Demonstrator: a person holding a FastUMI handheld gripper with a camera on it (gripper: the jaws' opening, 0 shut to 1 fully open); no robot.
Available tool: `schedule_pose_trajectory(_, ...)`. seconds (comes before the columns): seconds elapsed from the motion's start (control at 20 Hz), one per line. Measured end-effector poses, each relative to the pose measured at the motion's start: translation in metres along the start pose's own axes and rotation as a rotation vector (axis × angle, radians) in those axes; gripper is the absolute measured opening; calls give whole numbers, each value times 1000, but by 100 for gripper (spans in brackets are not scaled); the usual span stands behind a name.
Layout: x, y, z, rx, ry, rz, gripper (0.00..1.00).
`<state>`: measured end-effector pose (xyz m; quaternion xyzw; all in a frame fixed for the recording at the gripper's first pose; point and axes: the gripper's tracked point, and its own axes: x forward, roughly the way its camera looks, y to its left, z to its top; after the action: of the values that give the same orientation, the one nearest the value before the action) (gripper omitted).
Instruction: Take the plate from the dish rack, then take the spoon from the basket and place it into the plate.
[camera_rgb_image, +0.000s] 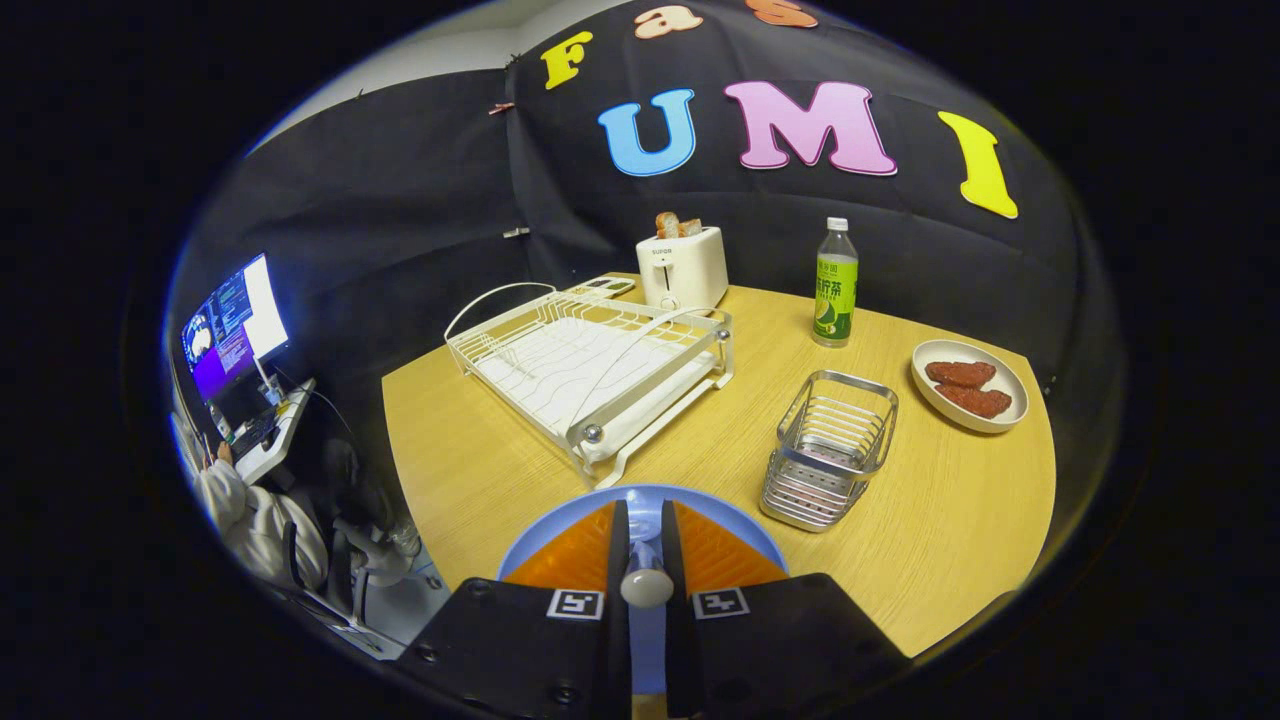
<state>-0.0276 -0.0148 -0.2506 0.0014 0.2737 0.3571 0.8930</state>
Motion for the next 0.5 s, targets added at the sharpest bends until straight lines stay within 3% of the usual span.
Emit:
schedule_pose_trajectory(0.15,-1,-2,2,38,6,10,23)
schedule_pose_trajectory(0.35,-7,-7,29,47,-45,1,100)
schedule_pose_trajectory(0.5,-18,-9,59,35,-100,-24,98)
